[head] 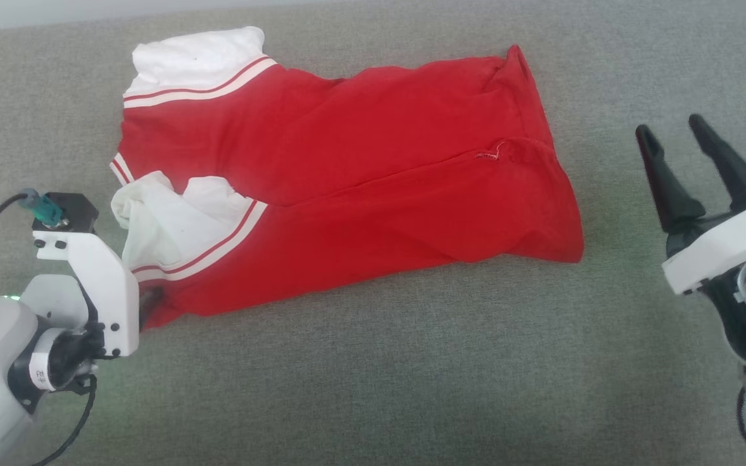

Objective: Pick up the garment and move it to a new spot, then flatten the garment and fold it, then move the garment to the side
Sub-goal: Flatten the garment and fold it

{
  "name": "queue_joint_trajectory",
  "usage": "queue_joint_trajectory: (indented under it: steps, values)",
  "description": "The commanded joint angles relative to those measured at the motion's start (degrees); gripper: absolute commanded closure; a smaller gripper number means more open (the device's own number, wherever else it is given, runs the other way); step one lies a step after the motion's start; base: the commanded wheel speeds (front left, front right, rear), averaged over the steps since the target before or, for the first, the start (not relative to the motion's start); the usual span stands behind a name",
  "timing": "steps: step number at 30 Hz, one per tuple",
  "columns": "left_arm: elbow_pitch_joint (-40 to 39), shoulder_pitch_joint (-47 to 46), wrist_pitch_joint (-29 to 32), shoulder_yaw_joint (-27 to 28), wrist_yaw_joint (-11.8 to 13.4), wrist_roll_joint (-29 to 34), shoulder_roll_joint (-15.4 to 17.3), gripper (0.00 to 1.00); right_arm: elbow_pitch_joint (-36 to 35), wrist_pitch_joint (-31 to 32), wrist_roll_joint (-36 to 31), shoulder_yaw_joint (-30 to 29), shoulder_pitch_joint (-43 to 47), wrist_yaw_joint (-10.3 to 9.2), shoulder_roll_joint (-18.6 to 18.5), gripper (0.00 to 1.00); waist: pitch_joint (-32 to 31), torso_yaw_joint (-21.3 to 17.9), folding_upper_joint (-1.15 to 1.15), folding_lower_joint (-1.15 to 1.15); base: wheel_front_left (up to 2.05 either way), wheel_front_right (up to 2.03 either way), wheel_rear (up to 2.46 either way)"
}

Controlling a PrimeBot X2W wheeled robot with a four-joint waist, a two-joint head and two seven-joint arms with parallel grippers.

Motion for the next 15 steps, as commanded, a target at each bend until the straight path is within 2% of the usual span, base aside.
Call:
queue_joint_trajectory:
  steps: [1, 2, 3, 11, 14, 15]
  values:
    - [1.4, 2.0, 1.0, -0.6, 0.3, -0.8, -1.1, 0.0, -1.1, 1.0, -0.6, -0.7, 1.1, -0.06, 1.0, 0.0, 0.1, -0.3, 0.0, 0.0, 0.0, 0.0, 0.0]
    - [2.0, 2.2, 1.5, -0.8, 0.4, -1.6, -1.8, 0.29, -1.7, 2.1, -0.8, -1.1, 1.8, -0.05, 1.5, 0.0, 0.1, -0.4, 0.0, 0.0, 0.0, 0.0, 0.0]
    - [2.4, 2.3, 1.8, -0.8, 0.1, -2.1, -2.3, 1.0, -2.2, 3.3, -1.0, -1.2, 2.3, -0.06, 1.8, 0.0, 0.2, -0.4, 0.0, 0.0, 0.0, 0.0, 0.0]
    - [3.3, 0.5, 1.4, -1.0, -1.3, -1.9, -3.7, 1.0, -5.1, 16.1, 2.6, 0.2, 4.8, -0.06, 2.2, 0.0, 1.2, 0.5, 0.0, 0.0, 0.0, 0.0, 0.0]
    - [3.3, -0.7, 0.8, -1.3, -2.2, -1.3, -4.6, 1.0, -4.2, 23.5, 3.9, 0.4, 3.9, -0.05, 2.6, 0.0, 2.0, 1.4, 0.0, 0.0, 0.0, 0.0, 0.0]
    - [3.3, -0.7, 0.8, -1.3, -2.2, -1.3, -4.6, 1.0, -4.2, 23.5, 3.9, 0.4, 3.9, -0.05, 2.6, 0.0, 2.0, 1.4, 0.0, 0.0, 0.0, 0.0, 0.0]
